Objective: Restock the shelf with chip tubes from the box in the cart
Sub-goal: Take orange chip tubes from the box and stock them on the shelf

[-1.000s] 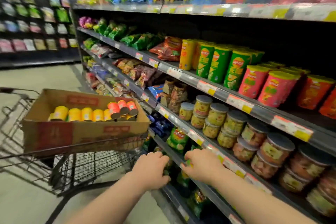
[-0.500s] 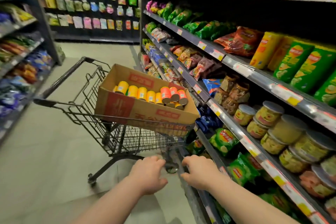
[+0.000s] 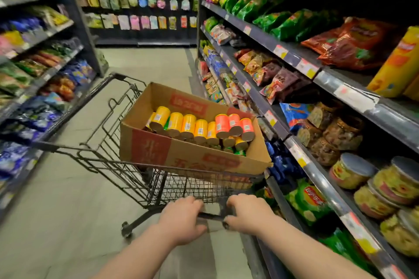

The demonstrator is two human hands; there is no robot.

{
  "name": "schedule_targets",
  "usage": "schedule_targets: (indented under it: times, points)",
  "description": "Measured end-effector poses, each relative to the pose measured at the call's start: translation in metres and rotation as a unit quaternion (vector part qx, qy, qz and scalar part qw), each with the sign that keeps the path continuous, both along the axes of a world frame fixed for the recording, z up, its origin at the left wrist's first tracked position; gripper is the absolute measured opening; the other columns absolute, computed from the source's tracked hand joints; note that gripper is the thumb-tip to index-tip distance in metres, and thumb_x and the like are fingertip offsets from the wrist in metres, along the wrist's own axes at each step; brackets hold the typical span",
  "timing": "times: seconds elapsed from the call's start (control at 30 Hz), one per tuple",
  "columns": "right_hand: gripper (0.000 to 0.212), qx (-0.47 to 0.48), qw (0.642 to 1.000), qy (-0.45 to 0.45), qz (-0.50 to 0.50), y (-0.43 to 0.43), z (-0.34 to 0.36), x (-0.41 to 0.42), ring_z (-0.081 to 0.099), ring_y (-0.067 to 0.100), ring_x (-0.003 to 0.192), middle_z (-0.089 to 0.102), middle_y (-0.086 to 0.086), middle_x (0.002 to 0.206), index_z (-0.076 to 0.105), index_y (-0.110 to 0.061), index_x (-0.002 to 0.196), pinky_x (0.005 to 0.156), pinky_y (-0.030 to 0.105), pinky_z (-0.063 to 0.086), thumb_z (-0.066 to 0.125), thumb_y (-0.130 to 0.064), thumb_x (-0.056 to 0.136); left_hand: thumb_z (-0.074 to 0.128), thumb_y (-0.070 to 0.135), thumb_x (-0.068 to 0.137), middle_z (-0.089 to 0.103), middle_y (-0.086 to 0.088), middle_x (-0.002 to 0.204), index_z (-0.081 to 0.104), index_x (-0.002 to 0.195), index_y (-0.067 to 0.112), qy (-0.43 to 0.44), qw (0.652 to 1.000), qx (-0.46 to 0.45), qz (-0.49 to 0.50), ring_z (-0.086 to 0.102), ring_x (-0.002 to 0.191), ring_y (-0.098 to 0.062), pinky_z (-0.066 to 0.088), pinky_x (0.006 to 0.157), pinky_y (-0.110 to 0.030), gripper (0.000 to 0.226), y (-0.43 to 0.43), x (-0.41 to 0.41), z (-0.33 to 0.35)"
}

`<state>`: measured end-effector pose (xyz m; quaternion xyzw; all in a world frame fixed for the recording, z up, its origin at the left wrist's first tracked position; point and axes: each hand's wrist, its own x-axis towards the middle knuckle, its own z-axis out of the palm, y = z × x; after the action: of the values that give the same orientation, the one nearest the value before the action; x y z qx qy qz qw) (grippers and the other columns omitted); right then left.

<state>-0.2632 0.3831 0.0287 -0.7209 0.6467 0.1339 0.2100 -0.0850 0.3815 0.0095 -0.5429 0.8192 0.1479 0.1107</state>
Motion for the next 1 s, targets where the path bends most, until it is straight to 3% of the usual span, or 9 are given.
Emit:
schedule_targets:
  times: [0.3, 0.6, 0.77, 1.0]
  points:
    - [0.048, 0.009, 1.0, -0.015, -0.005, -0.092, -0.006, -0.053, 0.05, 0.025, 0.122, 0.051, 0.0, 0.135, 0.046, -0.027, 0.133, 0.098, 0.037, 0.041, 0.049, -0.047, 0.09, 0.05, 0.048, 0.088, 0.045, 0.001, 0.137, 0.038, 0.139, 0.025, 0.016, 1.0, 0.009, 0.02, 0.043, 0.127, -0.021, 0.039, 0.103, -0.036, 0.058, -0.084, -0.04, 0.003]
    - [0.047, 0.037, 0.998, -0.042, -0.009, -0.15, -0.02, -0.043, 0.052, 0.023, 0.119, 0.054, -0.002, 0.133, 0.048, -0.028, 0.131, 0.098, 0.036, 0.044, 0.052, -0.047, 0.088, 0.05, 0.051, 0.088, 0.044, 0.001, 0.138, 0.038, 0.14, 0.024, 0.009, 0.998, 0.037, 0.044, 0.042, 0.128, -0.021, 0.039, 0.104, -0.038, 0.06, -0.14, -0.023, -0.008]
    - [0.043, 0.041, 0.997, -0.039, -0.059, -0.185, -0.022, -0.038, 0.056, 0.02, 0.112, 0.058, -0.003, 0.126, 0.051, -0.026, 0.127, 0.092, 0.034, 0.048, 0.053, -0.045, 0.088, 0.049, 0.048, 0.09, 0.04, -0.002, 0.143, 0.034, 0.143, 0.022, 0.022, 0.999, 0.038, -0.005, 0.039, 0.131, -0.023, 0.036, 0.107, -0.037, 0.061, -0.193, -0.021, -0.005]
    - [0.048, 0.029, 0.99, -0.034, -0.133, -0.25, -0.015, -0.019, 0.051, 0.019, 0.121, 0.052, -0.003, 0.136, 0.046, -0.027, 0.135, 0.1, 0.035, 0.044, 0.052, -0.041, 0.089, 0.056, 0.043, 0.089, 0.041, 0.0, 0.145, 0.036, 0.143, 0.023, 0.051, 0.998, 0.012, -0.036, 0.041, 0.131, -0.02, 0.038, 0.108, -0.036, 0.061, -0.282, 0.01, 0.004]
